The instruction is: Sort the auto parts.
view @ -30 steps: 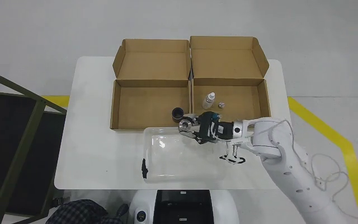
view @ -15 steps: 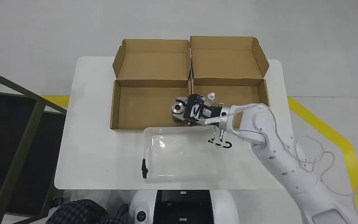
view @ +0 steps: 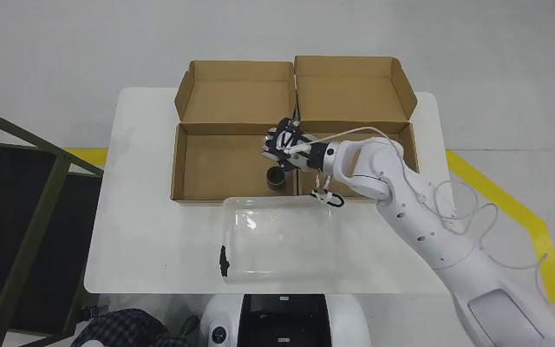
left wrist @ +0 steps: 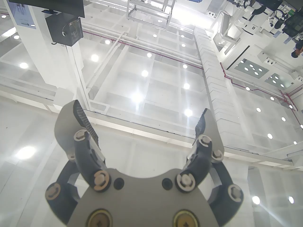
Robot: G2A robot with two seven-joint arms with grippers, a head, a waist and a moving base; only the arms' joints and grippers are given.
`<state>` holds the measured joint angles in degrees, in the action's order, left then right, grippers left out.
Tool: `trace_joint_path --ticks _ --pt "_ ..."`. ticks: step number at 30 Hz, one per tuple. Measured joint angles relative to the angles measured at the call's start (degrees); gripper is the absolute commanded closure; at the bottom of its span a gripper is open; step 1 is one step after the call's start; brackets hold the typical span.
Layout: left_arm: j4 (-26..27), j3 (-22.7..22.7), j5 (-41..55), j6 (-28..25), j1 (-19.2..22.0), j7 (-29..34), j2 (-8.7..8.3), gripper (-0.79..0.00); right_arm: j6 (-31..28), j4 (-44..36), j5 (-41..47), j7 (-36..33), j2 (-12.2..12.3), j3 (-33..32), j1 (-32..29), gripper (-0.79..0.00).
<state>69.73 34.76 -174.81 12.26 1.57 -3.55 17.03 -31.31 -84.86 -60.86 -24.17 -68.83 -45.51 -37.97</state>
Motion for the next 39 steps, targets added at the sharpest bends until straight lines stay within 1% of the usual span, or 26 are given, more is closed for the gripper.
trace_joint_path --ticks 8,16,24,25,27,30,37,39 --pt "0.0 0.0 0.0 0.0 0.0 0.0 0.0 -0.785 2.78 5.92 -0.86 -0.86 -2.05 3.42 2.56 0.0" --pt "0.0 0.0 0.0 0.0 0.0 0.0 0.0 -0.785 4.02 12.03 -1.63 0.16 -3.79 5.49 4.0 0.0" --pt "0.0 0.0 0.0 0.0 0.0 0.0 0.0 -0.785 4.79 15.08 -2.64 -0.16 -5.16 6.77 4.91 0.0" --pt "0.0 0.0 0.0 0.0 0.0 0.0 0.0 -0.785 4.93 15.42 -2.77 -0.25 -5.36 6.93 4.98 -0.052" --pt "0.0 0.0 0.0 0.0 0.0 0.0 0.0 -0.785 5.21 15.88 -3.01 -0.42 -5.64 7.12 5.11 -0.194" --pt "0.0 0.0 0.0 0.0 0.0 0.0 0.0 -0.785 5.49 16.53 -3.29 -0.68 -6.06 7.28 5.31 -0.271" --pt "0.0 0.0 0.0 0.0 0.0 0.0 0.0 -0.785 5.29 17.73 -3.82 -1.37 -6.7 7.04 5.48 -0.329" --pt "0.0 0.0 0.0 0.0 0.0 0.0 0.0 -0.785 5.22 17.79 -3.97 -1.53 -6.79 6.87 5.43 -0.336"
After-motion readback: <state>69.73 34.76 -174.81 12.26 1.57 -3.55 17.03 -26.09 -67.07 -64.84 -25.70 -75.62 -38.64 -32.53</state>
